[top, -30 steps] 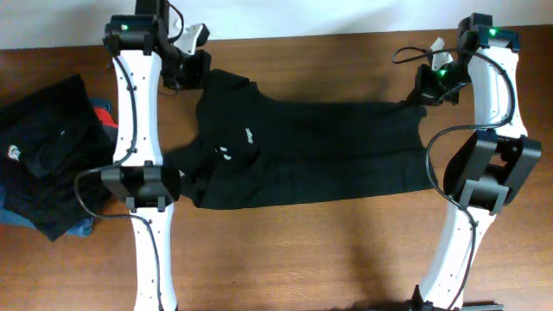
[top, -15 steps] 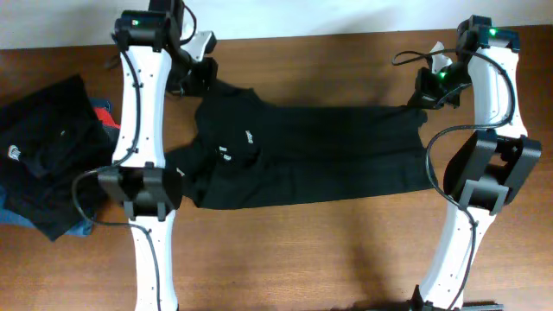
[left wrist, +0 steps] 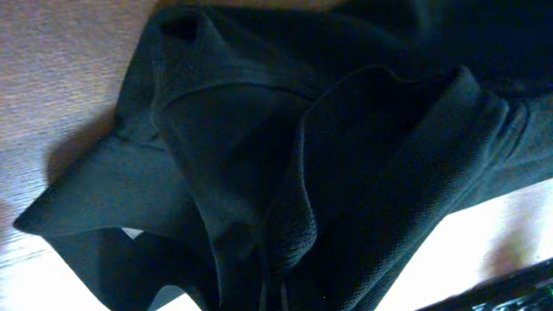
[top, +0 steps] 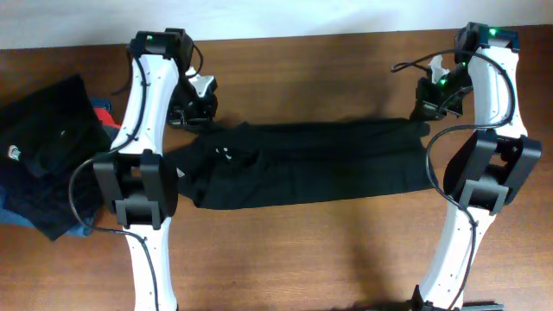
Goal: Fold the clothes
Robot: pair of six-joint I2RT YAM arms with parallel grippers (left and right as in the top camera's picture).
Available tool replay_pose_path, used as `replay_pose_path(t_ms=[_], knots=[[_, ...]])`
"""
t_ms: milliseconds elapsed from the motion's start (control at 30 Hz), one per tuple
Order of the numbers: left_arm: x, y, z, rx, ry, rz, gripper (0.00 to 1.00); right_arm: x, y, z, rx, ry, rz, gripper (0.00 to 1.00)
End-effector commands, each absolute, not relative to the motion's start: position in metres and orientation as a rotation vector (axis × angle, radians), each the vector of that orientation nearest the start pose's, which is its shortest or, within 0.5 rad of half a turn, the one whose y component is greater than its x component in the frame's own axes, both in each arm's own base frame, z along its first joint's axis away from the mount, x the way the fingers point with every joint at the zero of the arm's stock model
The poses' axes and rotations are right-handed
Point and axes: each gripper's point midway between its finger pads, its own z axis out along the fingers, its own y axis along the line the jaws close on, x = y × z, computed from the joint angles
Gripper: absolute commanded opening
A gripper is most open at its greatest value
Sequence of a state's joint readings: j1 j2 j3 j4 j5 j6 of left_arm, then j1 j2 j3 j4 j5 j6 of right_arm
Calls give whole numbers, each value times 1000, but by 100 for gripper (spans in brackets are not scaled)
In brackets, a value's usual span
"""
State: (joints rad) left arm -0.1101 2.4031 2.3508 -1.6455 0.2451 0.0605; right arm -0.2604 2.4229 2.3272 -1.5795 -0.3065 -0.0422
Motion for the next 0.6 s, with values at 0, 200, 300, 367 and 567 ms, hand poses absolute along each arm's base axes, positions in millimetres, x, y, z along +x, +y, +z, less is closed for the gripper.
replay_pose_path(t_ms=[0,200,300,367,567], knots=[[420,-87,105,257,3241,-378,0,434,-73,101,356,3144,405,4],[401,-89,96,322,3324,-294,0,412,-71,76,385,3248,412,4],[394,-87,90,329,3359,-267,0,406,-69,65,393,3277,422,5],[387,-86,83,328,3395,-267,1,404,-69,61,396,3286,426,12],[368,-83,68,323,3483,-269,1,404,-69,61,396,3285,425,20]])
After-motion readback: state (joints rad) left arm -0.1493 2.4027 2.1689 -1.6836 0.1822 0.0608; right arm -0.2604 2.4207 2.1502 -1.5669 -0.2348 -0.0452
